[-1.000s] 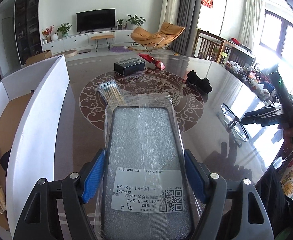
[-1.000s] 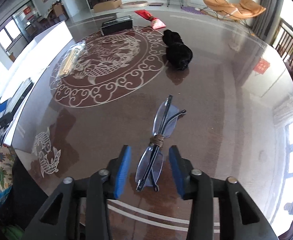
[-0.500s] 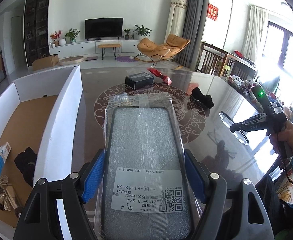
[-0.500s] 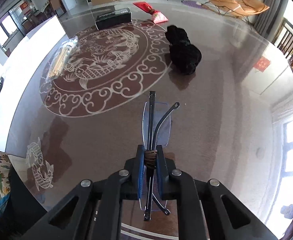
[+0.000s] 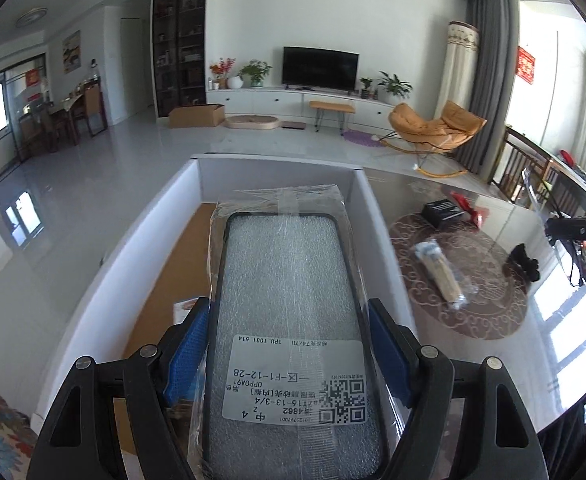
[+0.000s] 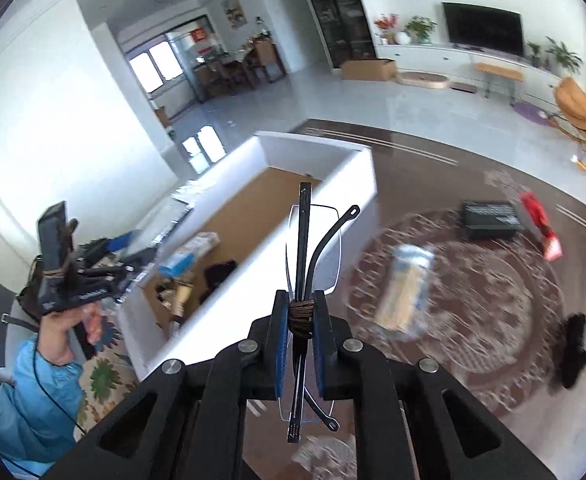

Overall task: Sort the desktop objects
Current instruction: 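Lower the phone case and glasses into the white bin and open both tools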

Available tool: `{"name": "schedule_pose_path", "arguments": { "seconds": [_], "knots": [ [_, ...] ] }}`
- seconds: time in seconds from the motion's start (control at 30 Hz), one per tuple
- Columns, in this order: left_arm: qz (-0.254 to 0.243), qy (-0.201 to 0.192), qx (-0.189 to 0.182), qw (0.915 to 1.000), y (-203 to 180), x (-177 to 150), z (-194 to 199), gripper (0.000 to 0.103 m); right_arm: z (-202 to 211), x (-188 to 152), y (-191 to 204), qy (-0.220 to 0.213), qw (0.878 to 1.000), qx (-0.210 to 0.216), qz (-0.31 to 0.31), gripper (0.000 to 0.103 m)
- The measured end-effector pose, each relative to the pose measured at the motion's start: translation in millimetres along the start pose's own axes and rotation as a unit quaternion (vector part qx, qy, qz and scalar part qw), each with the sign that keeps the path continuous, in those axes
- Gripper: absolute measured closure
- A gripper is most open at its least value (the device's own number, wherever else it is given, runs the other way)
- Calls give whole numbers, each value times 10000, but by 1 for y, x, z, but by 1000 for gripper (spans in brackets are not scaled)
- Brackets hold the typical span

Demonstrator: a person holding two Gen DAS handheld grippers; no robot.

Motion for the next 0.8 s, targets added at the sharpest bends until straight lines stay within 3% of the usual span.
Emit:
{"name": "schedule_pose_path", "arguments": {
  "seconds": [0.13, 0.27, 0.43, 0.57, 0.63, 0.67, 0.7, 0.8],
  "knots": [
    [196, 171, 343, 9991, 44, -7, -8, 28, -68, 20, 69, 61, 9974, 715, 45, 91],
    [333, 366, 590, 9970, 72, -24, -13, 28, -134, 2, 122, 497, 9914, 1206, -57, 91],
    [445, 667, 828, 9933, 97, -45, -26, 28, -201, -54, 167, 1142, 9847, 1296, 231, 91],
    [505, 848, 969, 9904, 107, -57, -34, 28, -227, -86, 182, 1464, 9809, 1169, 527, 87],
    [469, 903, 1040, 9894, 109, -61, -36, 28, -232, -90, 185, 1492, 9804, 1155, 571, 67],
    [413, 919, 1069, 9891, 108, -61, -35, 28, -232, -90, 185, 1450, 9812, 1137, 570, 48],
    [352, 937, 1103, 9888, 107, -62, -35, 27, -228, -87, 182, 1389, 9823, 1120, 563, 42],
    [297, 891, 1080, 9897, 97, -57, -32, 27, -207, -75, 171, 993, 9871, 1140, 525, 42]
  ]
}}
Point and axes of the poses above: each gripper's, at about its wrist camera, not at the fingertips, and z roughly against the way its jaws point, y to its left, x to its top, the point moved 4 cm from there along -z, roughly the way its jaws point, and after that the axes turned 13 degrees about -y, right-handed, at the moved point
